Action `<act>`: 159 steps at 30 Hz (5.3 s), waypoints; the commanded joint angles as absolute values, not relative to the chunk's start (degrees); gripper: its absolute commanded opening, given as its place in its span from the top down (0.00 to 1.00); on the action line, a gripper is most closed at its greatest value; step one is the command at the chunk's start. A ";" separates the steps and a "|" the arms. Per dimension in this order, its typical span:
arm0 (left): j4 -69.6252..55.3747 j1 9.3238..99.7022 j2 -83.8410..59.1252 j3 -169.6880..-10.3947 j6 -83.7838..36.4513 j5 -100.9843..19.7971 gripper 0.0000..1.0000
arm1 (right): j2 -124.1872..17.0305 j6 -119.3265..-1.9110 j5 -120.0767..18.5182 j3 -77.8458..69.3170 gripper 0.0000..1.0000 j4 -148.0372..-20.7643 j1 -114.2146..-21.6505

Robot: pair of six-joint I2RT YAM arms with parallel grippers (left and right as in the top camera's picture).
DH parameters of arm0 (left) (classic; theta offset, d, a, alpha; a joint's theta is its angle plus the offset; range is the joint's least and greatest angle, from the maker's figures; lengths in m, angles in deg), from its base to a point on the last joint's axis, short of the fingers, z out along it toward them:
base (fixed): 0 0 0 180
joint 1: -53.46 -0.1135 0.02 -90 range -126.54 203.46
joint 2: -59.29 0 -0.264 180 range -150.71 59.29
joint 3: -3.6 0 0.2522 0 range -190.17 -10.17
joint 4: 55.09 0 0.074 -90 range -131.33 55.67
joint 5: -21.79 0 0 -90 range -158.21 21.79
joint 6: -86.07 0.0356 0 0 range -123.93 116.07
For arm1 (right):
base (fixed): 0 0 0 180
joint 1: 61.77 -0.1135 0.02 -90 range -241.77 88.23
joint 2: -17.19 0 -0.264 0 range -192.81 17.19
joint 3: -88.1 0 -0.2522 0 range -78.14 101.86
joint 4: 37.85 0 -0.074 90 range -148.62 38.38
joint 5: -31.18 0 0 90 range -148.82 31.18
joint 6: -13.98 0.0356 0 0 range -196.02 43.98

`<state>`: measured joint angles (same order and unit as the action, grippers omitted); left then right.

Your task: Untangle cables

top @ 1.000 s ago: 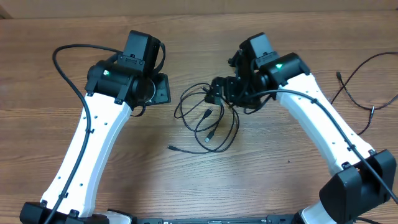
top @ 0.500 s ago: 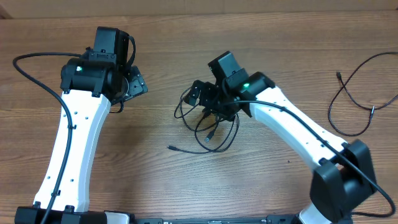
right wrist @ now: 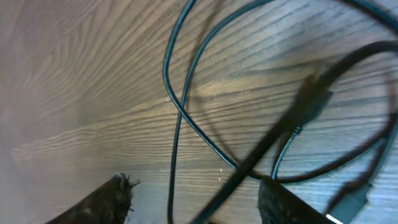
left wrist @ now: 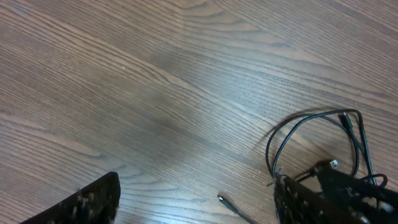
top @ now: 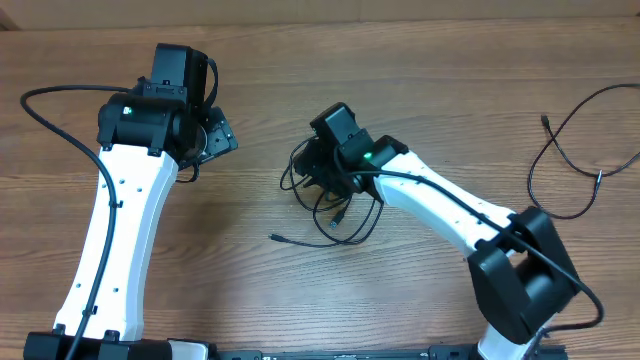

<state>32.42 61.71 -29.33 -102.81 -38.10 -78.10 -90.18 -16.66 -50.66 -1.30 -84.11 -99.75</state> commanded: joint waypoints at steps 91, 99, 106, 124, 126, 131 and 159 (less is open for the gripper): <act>30.02 61.78 -27.71 -103.07 -33.49 -67.32 0.20 | -79.75 -51.00 -68.32 53.60 0.96 -112.28 -56.62; 28.38 61.78 -27.71 -99.72 -33.53 -67.19 0.21 | -80.71 -42.41 -97.70 53.43 0.96 -127.89 -52.32; 28.38 61.78 -27.71 -99.37 -33.47 -67.11 0.21 | -83.53 -38.91 -89.24 52.25 0.96 -133.48 -43.38; 28.75 61.78 -27.71 -99.37 -33.51 -67.08 0.22 | -93.85 -41.82 -75.47 48.44 0.96 -132.50 -31.79; 28.75 61.78 -27.71 -99.37 -33.51 -67.08 0.21 | -94.77 -42.04 -73.65 48.36 0.67 -132.69 -31.81; 28.75 61.78 -27.71 -99.40 -33.51 -67.11 0.21 | -95.40 -51.35 -59.10 47.70 0.21 -132.74 -31.86; 29.12 61.78 -27.71 -99.37 -33.47 -67.11 0.21 | -95.45 -68.84 -47.84 20.60 0.18 -131.12 -61.63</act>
